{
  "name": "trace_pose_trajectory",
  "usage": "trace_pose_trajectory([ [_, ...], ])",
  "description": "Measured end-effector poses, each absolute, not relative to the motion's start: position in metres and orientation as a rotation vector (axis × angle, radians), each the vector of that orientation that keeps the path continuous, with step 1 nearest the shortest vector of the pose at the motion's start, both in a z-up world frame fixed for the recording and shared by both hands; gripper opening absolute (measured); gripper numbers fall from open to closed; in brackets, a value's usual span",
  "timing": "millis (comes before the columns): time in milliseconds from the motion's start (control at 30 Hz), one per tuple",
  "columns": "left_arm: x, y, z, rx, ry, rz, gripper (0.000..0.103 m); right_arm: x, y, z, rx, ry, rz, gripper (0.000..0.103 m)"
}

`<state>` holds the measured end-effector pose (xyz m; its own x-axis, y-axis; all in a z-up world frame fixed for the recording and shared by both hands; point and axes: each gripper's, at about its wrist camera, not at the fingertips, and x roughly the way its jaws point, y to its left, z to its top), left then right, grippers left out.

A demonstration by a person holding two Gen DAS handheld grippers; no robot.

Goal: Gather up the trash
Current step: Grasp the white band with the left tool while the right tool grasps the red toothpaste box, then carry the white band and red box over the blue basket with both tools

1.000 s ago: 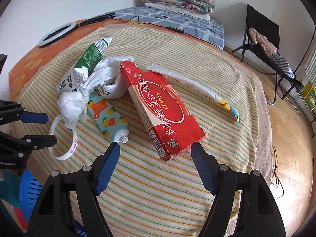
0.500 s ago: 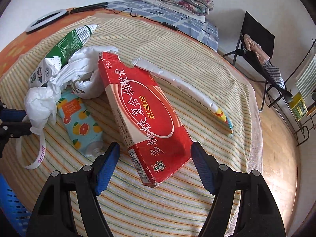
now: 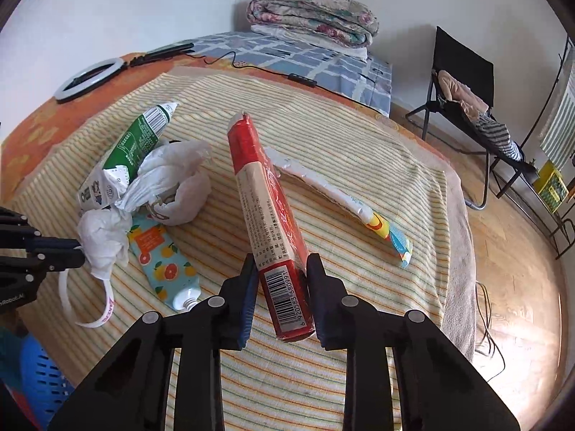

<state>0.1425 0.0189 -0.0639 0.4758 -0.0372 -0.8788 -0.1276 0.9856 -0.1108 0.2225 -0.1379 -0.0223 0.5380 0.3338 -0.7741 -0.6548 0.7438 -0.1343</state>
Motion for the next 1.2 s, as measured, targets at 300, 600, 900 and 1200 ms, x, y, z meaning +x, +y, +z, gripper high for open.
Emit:
trace_pose_trajectory([
  [300,0.131,0.021,-0.052,-0.17,1.038,0.058,0.004,0.216,-0.147,-0.01,-0.364,0.807,0.669,0.017],
  [600,0.112,0.019,-0.032,-0.173,0.989,0.041,0.004,0.199,-0.16,0.007,-0.305,0.802,0.692,0.017],
  [900,0.085,0.016,-0.022,-0.167,0.971,0.029,0.004,0.162,-0.179,0.019,-0.259,0.795,0.722,0.017],
  [1200,0.048,0.007,-0.026,-0.134,0.971,0.026,0.004,0.101,-0.185,0.024,-0.247,0.798,0.809,0.017],
])
